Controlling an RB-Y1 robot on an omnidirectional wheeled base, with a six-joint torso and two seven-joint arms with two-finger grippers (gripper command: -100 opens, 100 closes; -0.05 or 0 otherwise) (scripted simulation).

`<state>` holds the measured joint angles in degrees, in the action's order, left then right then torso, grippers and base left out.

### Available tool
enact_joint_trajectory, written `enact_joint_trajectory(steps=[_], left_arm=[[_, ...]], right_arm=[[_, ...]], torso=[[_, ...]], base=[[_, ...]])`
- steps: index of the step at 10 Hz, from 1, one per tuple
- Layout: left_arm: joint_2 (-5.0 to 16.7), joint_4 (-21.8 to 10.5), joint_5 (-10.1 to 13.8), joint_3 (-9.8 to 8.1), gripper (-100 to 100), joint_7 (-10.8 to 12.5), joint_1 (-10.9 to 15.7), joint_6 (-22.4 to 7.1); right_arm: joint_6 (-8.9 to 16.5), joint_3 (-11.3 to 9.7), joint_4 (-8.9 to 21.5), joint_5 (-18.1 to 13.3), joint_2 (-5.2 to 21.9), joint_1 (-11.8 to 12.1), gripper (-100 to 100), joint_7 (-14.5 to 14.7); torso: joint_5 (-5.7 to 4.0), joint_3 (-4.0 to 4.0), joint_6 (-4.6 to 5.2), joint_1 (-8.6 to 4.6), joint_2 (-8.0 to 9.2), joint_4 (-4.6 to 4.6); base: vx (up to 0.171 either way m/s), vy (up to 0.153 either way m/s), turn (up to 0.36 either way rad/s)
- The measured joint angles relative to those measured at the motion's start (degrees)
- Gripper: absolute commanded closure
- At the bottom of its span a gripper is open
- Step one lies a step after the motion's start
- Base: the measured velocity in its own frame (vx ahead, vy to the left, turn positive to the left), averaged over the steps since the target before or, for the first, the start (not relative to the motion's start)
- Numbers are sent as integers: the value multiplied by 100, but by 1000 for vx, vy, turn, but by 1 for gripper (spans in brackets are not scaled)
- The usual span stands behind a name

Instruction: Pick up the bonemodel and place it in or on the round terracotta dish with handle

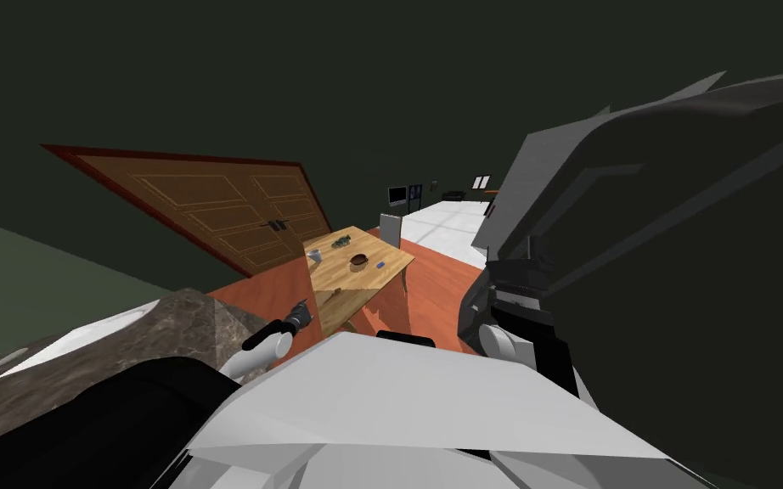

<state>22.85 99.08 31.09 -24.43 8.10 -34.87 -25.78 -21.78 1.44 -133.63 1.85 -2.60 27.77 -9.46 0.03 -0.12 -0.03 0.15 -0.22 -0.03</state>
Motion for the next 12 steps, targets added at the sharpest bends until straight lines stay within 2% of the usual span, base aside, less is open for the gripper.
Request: enact_joint_trajectory(steps=[2, 4, 5, 6, 8, 10, 11, 12], left_arm=[[38, -269, 151, -134, -100, 114, -43, -265], [58, -388, 285, -287, -100, 239, -128, -531], [66, -494, 302, -330, -100, 295, -88, -646], [146, -581, 432, -445, -100, 380, -119, -831], [237, -894, 605, -567, -100, 486, -81, -1036], [253, -1209, 670, -673, -100, 618, -7, -1229], [240, -1305, 771, -788, -100, 738, -80, -1403], [283, -1492, 847, -833, -100, 788, -45, -1488]], right_arm=[[0, 0, 0, 0, 0, 0, 0, 0], [0, 0, 0, 0, 0, 1, 0, 0], [0, 1, 0, 0, 0, 1, 0, 0], [0, 0, 0, 0, 0, 0, 0, 0], [0, 0, 0, 0, 0, 1, 0, 0], [0, 1, 0, 0, 0, 1, 0, 0], [0, 1, 0, 0, 0, 1, 0, 0], [0, 1, 0, 0, 0, 2, 0, 0]], torso=[[0, -2, 0, -3, -3, -1], [-1, -2, -3, -3, -3, -1], [0, -1, -4, -2, -1, -1], [-1, -2, -1, -4, -3, -1], [-1, -5, -2, -3, -8, -2], [0, -6, -1, -1, -10, -2], [0, -9, -4, 1, -15, -4], [1, -8, -6, 0, -12, -3]], base=[[45, -3, -200], [45, 6, -150], [47, -5, -274], [45, 6, -91], [57, 5, -146], [76, 15, -247], [66, 17, -97], [65, 6, -194]])
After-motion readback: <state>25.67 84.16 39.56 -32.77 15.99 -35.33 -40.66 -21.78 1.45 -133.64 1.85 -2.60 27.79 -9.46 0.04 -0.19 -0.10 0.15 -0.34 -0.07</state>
